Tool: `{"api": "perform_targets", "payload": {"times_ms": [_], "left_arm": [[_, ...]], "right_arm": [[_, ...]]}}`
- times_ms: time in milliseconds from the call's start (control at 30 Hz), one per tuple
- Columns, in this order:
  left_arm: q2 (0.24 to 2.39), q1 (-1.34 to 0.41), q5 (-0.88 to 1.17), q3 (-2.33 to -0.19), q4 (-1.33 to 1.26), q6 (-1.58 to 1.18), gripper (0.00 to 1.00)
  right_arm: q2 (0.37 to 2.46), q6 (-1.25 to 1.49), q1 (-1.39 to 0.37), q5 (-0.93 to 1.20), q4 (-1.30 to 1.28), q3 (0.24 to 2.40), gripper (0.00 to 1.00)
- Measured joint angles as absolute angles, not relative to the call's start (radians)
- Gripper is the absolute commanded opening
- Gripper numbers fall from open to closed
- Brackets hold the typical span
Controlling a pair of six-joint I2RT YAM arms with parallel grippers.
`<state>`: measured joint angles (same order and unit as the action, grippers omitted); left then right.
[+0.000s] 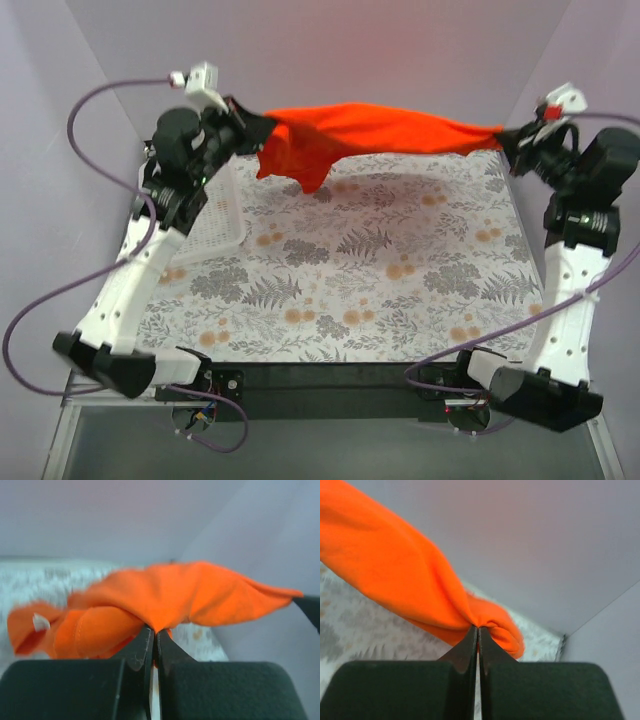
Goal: Fold and stack the t-shirts
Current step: Flatten the tshirt out
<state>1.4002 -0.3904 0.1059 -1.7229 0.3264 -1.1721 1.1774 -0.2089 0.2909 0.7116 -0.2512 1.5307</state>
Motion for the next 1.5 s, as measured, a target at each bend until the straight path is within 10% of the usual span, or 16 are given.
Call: {"api": "perform_targets", "payload": {"times_ms": [433, 733, 833, 933, 1233, 1500], "left_arm": [[0.934, -0.408, 0.498, -0.584, 0.474, -1.308, 0.00], [0.915, -0.409, 0.533, -0.581, 0.624, -1.301, 0.20], [0.930, -0.410, 0.543, -0.581, 0.669, -1.278, 0.45], [0.931, -0.410, 0.540, -0.606, 0.739, -1.264, 0.62], [0.963, -0.410, 0.384, -0.964, 0.691, -1.213, 0.70], [1.605, -0.410, 0.186, -1.234, 0.381, -1.099, 0.65]], "right_arm": [[0.728, -0.819, 0.306, 0.583, -0.610, 0.599, 0.01], [0.704, -1.142, 0.307, 0.552, -0.844, 0.587, 0.01], [0.684, -1.233, 0.307, 0.542, -0.935, 0.596, 0.58], [0.676, -1.293, 0.307, 0.528, -0.990, 0.614, 0.71], [0.974, -0.973, 0.306, 0.669, -0.822, 0.877, 0.62], [1.497, -0.416, 0.273, 0.641, -0.399, 1.000, 0.59]]}}
